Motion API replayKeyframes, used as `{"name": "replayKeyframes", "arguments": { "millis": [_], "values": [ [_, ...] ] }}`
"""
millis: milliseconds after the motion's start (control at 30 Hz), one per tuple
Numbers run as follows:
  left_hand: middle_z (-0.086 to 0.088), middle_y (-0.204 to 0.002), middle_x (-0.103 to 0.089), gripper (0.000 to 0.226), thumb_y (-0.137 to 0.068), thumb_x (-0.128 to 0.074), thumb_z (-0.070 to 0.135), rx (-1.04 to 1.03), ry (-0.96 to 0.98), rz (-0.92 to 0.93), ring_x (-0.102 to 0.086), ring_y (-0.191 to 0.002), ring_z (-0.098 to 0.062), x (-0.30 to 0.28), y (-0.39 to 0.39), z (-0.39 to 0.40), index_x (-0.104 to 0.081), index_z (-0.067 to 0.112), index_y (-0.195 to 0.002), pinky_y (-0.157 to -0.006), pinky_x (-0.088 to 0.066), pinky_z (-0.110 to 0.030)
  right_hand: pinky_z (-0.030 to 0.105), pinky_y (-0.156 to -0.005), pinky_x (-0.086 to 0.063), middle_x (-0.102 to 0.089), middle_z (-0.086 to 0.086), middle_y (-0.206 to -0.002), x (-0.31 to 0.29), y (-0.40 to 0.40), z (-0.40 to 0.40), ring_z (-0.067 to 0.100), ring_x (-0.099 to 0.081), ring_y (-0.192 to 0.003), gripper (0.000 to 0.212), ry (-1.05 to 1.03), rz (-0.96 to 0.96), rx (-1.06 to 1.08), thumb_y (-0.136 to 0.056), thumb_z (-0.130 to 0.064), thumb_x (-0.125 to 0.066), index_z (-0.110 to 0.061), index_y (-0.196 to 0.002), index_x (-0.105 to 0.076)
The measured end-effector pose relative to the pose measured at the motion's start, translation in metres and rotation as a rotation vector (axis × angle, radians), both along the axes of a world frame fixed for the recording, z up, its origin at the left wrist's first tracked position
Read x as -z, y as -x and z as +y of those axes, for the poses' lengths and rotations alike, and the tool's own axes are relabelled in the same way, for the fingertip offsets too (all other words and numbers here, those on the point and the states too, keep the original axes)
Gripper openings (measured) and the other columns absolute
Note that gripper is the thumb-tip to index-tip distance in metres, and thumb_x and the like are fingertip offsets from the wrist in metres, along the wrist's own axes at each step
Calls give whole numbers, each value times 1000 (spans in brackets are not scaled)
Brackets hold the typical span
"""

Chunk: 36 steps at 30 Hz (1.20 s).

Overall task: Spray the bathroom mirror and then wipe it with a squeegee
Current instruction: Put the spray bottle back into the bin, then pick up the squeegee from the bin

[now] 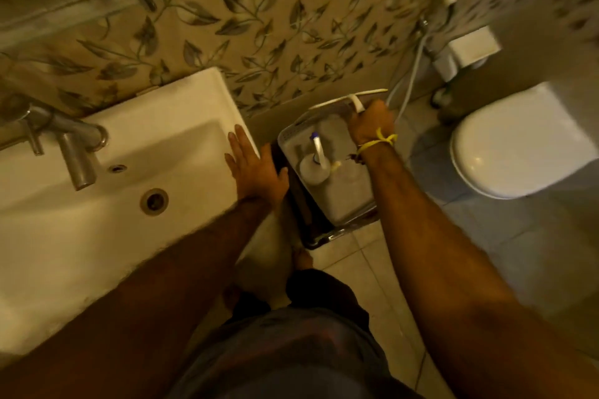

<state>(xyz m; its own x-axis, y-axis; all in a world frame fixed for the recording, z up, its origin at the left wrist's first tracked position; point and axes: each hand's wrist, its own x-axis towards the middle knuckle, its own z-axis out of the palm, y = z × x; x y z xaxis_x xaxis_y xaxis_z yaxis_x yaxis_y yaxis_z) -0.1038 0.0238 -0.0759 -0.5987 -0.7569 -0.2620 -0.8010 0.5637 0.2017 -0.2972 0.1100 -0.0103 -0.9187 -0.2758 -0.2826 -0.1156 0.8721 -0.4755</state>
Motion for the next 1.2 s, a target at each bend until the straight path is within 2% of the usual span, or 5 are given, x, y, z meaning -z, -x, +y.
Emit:
{"name": "replayKeyframes", "arguments": {
  "millis": [133, 300, 533, 1033, 1200],
  "values": [
    [-15, -170, 2, 76, -102, -50, 41, -29, -136, 149, 7, -157, -32, -44, -14, -14, -12, 12, -162, -126, -2, -54, 35, -75, -48, -68, 20, -107, -50, -31, -2, 36, -62, -102, 27, 282, 184, 121, -91, -22, -58, -2, -107, -67],
    [-16, -168, -12, 66, -103, -52, 24, 191, 172, 620, -4, -157, -32, -131, -53, -38, -24, 7, -159, -127, -12, -49, 11, -54, -36, -58, -1, -71, -136, -94, -32, 5, -49, -58, 18, 713, 377, 96, -91, -23, -59, -8, -89, -68],
    [-23, -161, -30, 59, -96, -61, 10, 209, 647, 1114, -21, -153, -40, -257, -118, -100, -41, -2, -149, -123, -30, -48, 22, -64, -42, -56, -1, -82, -242, -199, -96, 9, -50, -72, 17, 1232, 594, -86, -92, -15, -60, 0, -99, -63],
    [-32, -160, -25, 57, -97, -57, 15, 1, 1278, 1155, -17, -151, -51, -505, -294, -231, -41, -3, -148, -124, -28, -41, 43, -62, -49, -61, 8, -80, -406, -340, -194, 24, -59, -68, 18, 1584, 735, -580, -96, -22, -57, -7, -106, -60],
    [-19, -166, -20, 56, -102, -52, 22, -100, 1349, 1110, -12, -156, -37, -551, -330, -277, -37, 2, -152, -121, -30, -51, 11, -52, -38, -54, -12, -72, -443, -333, -211, 0, -54, -59, 18, 1635, 813, -596, -99, -31, -52, -18, -111, -56]
  ]
}}
